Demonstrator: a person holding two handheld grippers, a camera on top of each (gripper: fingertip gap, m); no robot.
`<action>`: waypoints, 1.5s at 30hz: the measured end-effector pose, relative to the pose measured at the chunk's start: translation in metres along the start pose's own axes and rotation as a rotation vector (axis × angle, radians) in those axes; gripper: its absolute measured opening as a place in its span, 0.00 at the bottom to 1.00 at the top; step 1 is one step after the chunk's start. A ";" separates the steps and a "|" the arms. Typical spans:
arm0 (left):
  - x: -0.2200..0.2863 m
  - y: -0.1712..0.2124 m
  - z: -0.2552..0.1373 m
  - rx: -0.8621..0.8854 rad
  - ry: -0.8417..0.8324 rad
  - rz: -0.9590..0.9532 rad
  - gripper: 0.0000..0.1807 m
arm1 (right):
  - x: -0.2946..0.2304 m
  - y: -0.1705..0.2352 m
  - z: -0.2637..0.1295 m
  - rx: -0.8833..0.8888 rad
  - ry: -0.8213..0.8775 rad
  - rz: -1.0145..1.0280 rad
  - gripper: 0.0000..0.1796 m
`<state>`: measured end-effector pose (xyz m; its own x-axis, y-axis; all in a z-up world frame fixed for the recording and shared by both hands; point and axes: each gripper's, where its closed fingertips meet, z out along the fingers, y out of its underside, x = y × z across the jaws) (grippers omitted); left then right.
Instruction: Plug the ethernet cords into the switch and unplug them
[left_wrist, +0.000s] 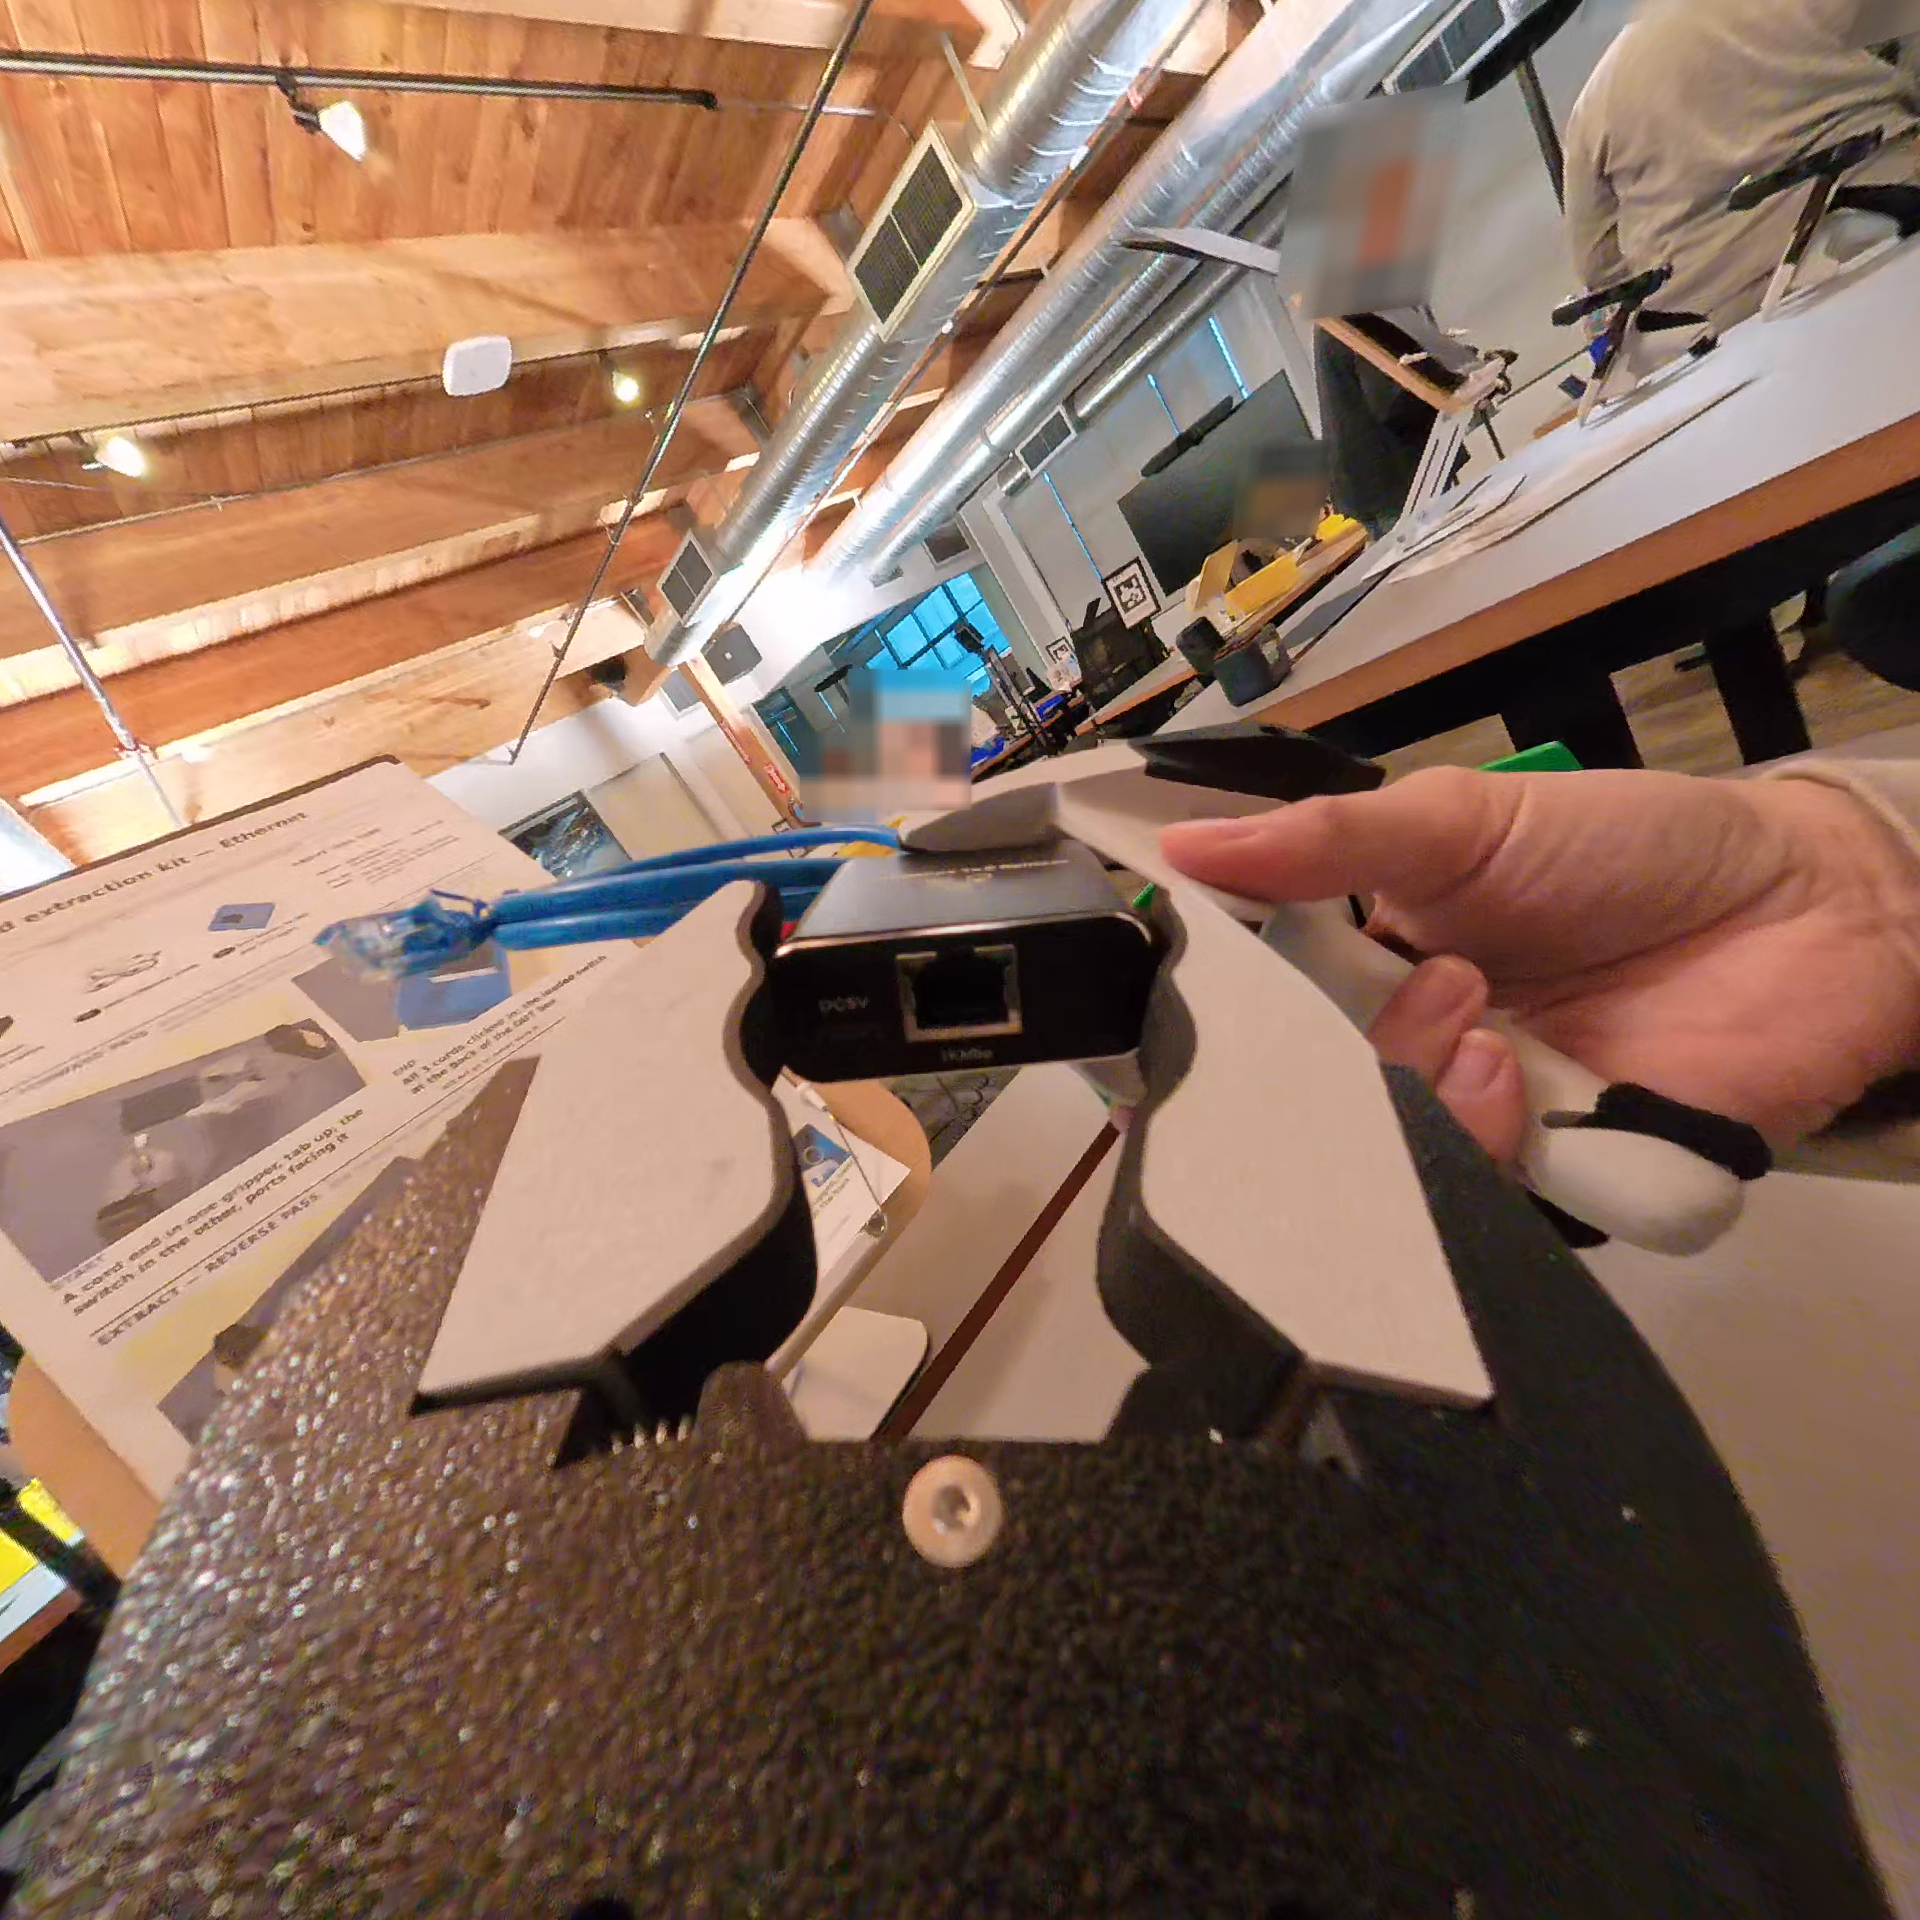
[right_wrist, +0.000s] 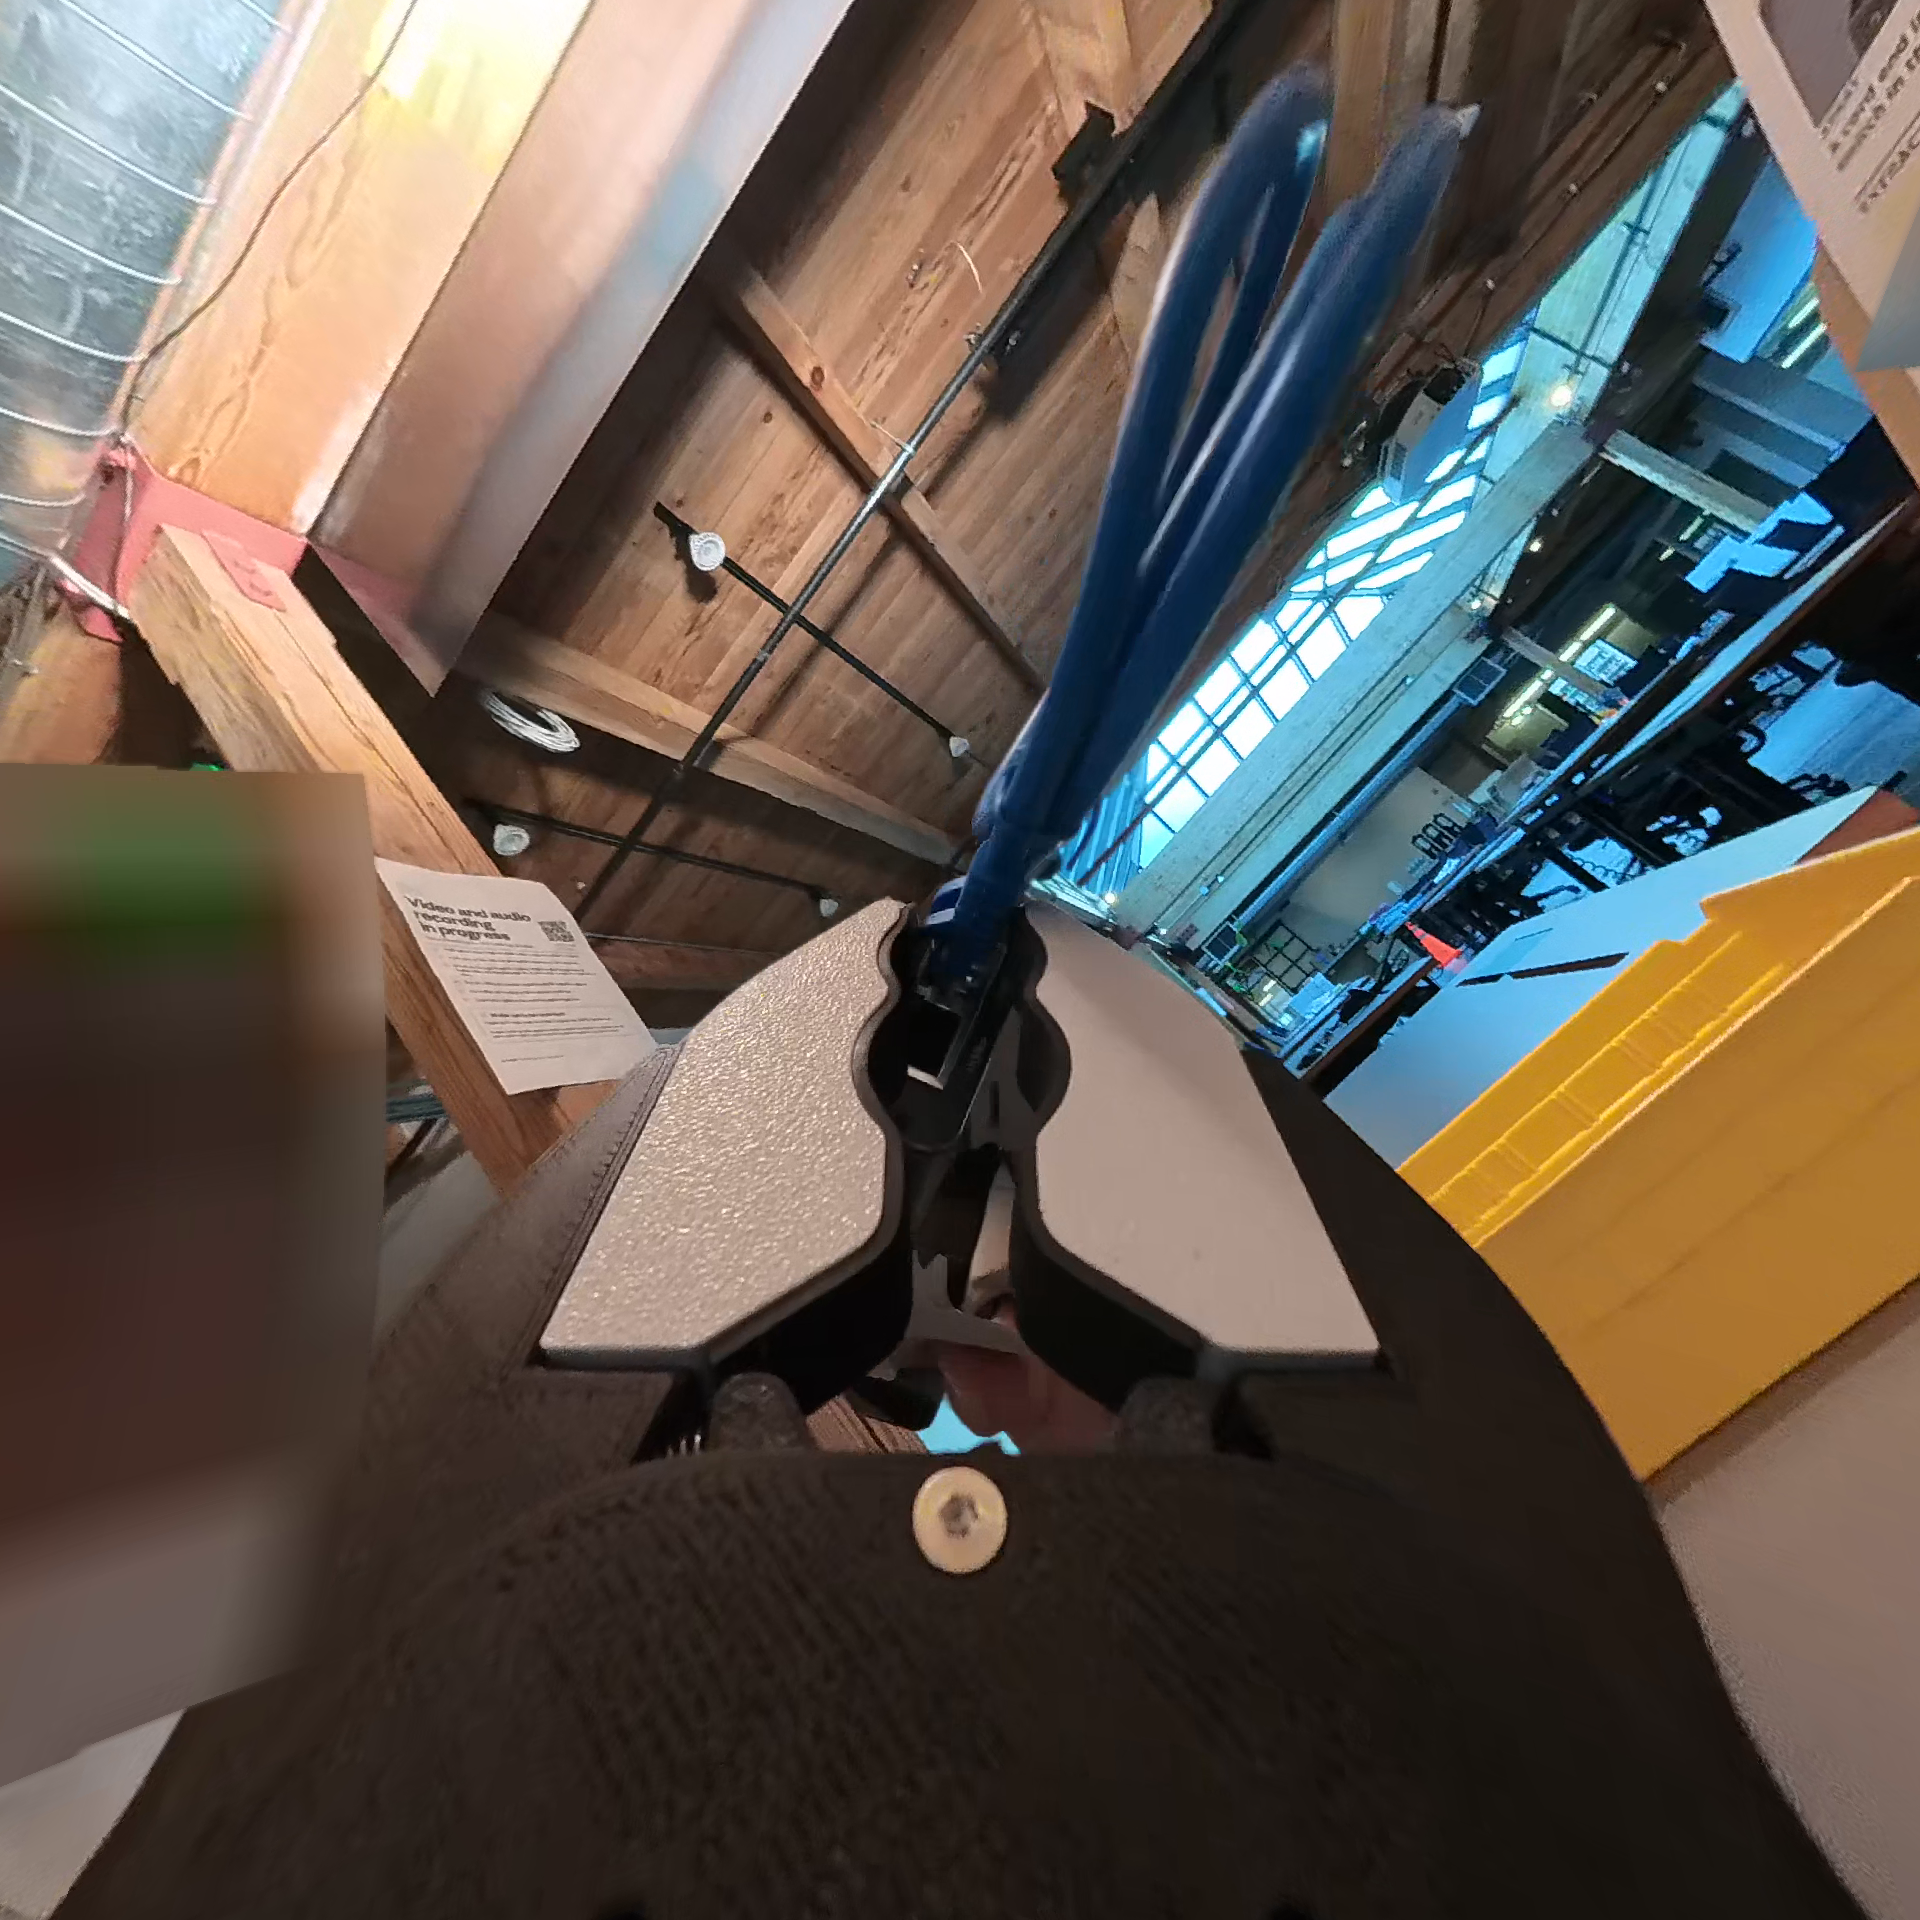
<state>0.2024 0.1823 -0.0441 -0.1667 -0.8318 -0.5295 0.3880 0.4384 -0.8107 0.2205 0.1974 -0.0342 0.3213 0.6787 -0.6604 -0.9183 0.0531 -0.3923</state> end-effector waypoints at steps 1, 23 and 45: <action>0.000 0.001 0.000 -0.006 0.004 0.012 0.37 | -0.001 0.000 0.000 0.000 -0.011 -0.004 0.09; 0.004 0.032 0.017 -0.194 -0.165 0.199 0.40 | -0.001 -0.011 -0.009 -0.005 0.052 -0.287 0.08; 0.004 0.055 0.021 -0.384 -0.191 0.028 0.41 | 0.013 -0.007 -0.010 -0.033 0.163 -0.373 0.08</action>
<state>0.2426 0.1956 -0.0860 0.0237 -0.8500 -0.5262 0.0183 0.5266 -0.8499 0.2335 0.1980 -0.0462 0.6656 0.4920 -0.5612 -0.7251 0.2483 -0.6423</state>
